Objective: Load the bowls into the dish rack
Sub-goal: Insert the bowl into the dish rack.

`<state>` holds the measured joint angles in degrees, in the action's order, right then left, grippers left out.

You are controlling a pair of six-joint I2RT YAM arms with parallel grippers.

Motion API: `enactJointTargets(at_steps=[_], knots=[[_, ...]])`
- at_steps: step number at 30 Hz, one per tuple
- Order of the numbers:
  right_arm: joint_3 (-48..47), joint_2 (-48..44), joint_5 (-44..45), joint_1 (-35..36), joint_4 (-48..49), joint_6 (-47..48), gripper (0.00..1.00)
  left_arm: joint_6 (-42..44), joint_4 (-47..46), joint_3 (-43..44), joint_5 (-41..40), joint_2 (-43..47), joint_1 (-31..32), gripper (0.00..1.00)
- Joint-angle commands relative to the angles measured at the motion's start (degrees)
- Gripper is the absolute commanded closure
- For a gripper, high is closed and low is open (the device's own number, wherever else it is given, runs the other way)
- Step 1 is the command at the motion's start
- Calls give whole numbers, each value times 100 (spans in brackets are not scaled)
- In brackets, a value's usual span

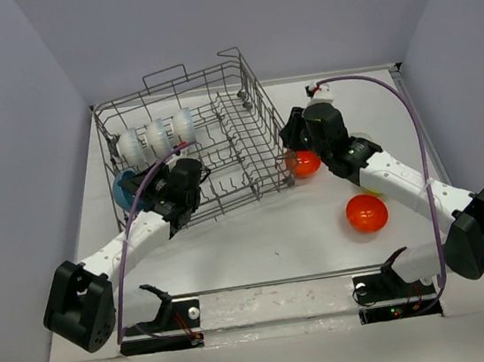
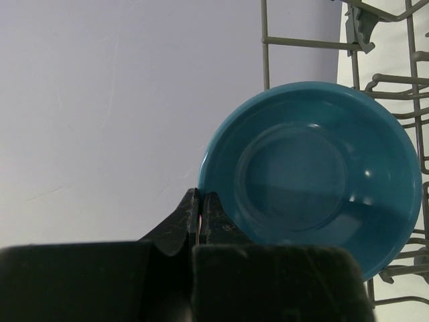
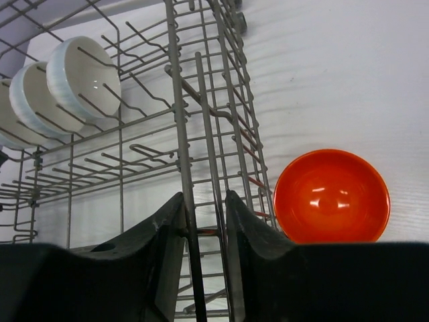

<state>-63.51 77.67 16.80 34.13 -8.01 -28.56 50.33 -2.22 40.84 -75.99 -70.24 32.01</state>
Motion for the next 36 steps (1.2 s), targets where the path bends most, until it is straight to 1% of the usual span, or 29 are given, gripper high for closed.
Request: enactJointTargets(at_steps=[1, 2, 4, 6, 13, 15, 23, 26, 29, 31, 32, 34, 35, 36], knots=[[-20, -23, 447, -38, -983, -159, 62, 74, 398, -129, -277, 159, -46, 100], [-74, -41, 517, -38, -1018, -133, 58, 74, 389, -120, -276, 159, -46, 100], [-214, -94, 588, -38, -1123, -89, 57, 74, 389, -138, -259, 177, -37, 100], [-320, -129, 728, -38, -1185, -63, 52, 74, 380, -155, -259, 194, -28, 100], [-777, -305, 1247, -38, -1457, 113, 47, 91, 327, -182, -224, 221, 7, 100], [-978, -357, 1247, -38, -1484, 157, 44, 109, 310, -173, -224, 230, 16, 100], [-1410, -463, 913, -38, -1528, 272, 43, 144, 266, -199, -197, 247, 25, 100], [-1498, -568, 720, -38, -1519, 289, 43, 144, 266, -217, -189, 265, 33, 100], [-1647, -595, 273, -38, -1440, 307, 44, 135, 266, -226, -171, 282, 51, 100], [-1717, -569, -228, -38, -1361, 263, 45, 144, 266, -234, -162, 291, 51, 100], [-1779, -508, -586, -38, -1344, 245, 48, 144, 266, -234, -162, 300, 42, 100], [-1797, -428, -879, -38, -1265, 175, 53, 144, 266, -234, -171, 318, 51, 100], [-1797, -393, -984, -38, -1247, 158, 57, 144, 266, -234, -171, 326, 51, 100], [-1780, -332, -1142, -38, -1203, 140, 58, 153, 266, -243, -162, 326, 51, 100]])
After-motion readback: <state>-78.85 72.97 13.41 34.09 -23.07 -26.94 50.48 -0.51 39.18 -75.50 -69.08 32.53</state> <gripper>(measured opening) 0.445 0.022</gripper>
